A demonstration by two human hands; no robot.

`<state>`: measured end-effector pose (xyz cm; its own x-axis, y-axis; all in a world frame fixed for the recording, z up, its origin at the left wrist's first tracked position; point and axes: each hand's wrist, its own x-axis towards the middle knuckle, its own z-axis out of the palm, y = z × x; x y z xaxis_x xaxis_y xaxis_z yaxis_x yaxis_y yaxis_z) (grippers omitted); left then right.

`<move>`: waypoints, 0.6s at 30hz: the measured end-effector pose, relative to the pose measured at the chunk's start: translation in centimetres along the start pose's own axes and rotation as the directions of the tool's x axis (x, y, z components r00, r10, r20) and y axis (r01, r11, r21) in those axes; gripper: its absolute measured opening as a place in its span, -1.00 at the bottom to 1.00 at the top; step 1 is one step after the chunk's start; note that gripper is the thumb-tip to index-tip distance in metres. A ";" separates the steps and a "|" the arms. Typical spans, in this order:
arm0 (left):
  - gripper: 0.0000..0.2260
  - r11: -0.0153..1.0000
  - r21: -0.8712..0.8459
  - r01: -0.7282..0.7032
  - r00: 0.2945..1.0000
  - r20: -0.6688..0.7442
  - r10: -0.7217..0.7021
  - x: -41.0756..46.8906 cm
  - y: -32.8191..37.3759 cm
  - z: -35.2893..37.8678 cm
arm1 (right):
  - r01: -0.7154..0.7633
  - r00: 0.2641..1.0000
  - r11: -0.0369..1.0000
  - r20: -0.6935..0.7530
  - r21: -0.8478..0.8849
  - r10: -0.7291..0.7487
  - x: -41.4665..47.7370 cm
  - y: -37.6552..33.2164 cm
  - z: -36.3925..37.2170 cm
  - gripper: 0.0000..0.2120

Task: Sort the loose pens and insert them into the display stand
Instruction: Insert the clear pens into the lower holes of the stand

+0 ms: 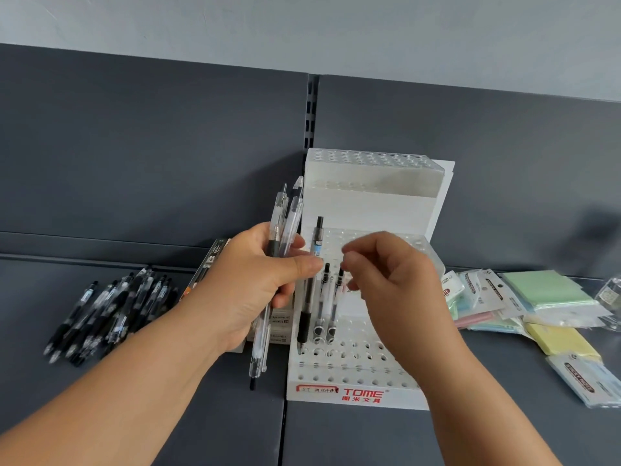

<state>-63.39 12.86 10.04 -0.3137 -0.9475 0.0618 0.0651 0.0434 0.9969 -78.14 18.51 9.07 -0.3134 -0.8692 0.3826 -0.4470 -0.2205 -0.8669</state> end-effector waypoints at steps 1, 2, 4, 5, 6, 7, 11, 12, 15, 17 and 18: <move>-0.77 1.000 0.009 -0.002 1.000 0.015 0.001 0.0 0.1 0.1 | -0.018 0.999 0.997 0.033 0.076 0.015 0.1 -0.6 -0.1 -0.85; -0.77 1.000 0.023 -0.005 0.999 0.036 0.004 -0.1 0.1 0.2 | -0.047 0.996 0.990 0.079 0.134 0.037 0.3 -1.0 -0.2 -0.82; -0.79 0.998 0.056 -0.022 0.997 0.077 0.017 -0.3 0.2 0.4 | -0.096 0.981 0.977 0.185 0.191 0.060 0.5 -1.4 -0.3 -0.79; -0.80 0.997 0.069 -0.028 0.996 0.090 0.022 -0.3 0.2 0.5 | -0.101 0.974 0.975 0.221 0.199 0.055 0.5 -1.5 -0.4 -0.79; -0.81 0.997 0.076 -0.032 0.995 0.098 0.024 -0.3 0.1 0.5 | -0.093 0.971 0.976 0.237 0.199 0.044 0.5 -1.4 -0.4 -0.79; -0.82 0.997 0.075 -0.031 0.994 0.104 0.023 -0.3 0.1 0.6 | -0.081 0.971 0.977 0.235 0.197 0.033 0.5 -1.3 -0.4 -0.81; -0.85 0.997 0.075 -0.020 0.993 0.119 0.011 -0.2 -0.2 0.7 | -0.051 0.987 0.982 0.158 0.180 0.022 0.6 -0.6 -0.9 -0.86; -0.86 0.997 0.069 -0.018 0.993 0.116 0.010 -0.1 -0.3 0.7 | -0.042 0.993 0.986 0.118 0.163 0.023 0.8 -0.5 -1.1 -0.86; -0.88 0.999 0.039 -0.006 0.996 0.092 0.003 -0.1 -0.6 0.6 | 0.020 1.000 0.999 -0.017 0.028 -0.019 1.0 -0.2 -2.1 -0.86; -0.88 1.000 0.026 -0.001 0.998 0.067 -0.001 0.0 -0.7 0.7 | 0.026 0.998 0.998 -0.063 -0.065 -0.030 1.1 0.1 -2.4 -0.86; -0.86 1.000 0.027 -0.001 0.998 0.056 0.000 0.0 -0.7 0.7 | 0.023 0.997 0.995 -0.072 -0.095 -0.029 1.1 0.3 -2.4 -0.86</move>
<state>-64.08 13.04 9.35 -0.3659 -0.9284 0.0641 0.0403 0.0530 0.9978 -80.63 18.54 9.94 -0.3596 -0.8281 0.4300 -0.5316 -0.1969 -0.8238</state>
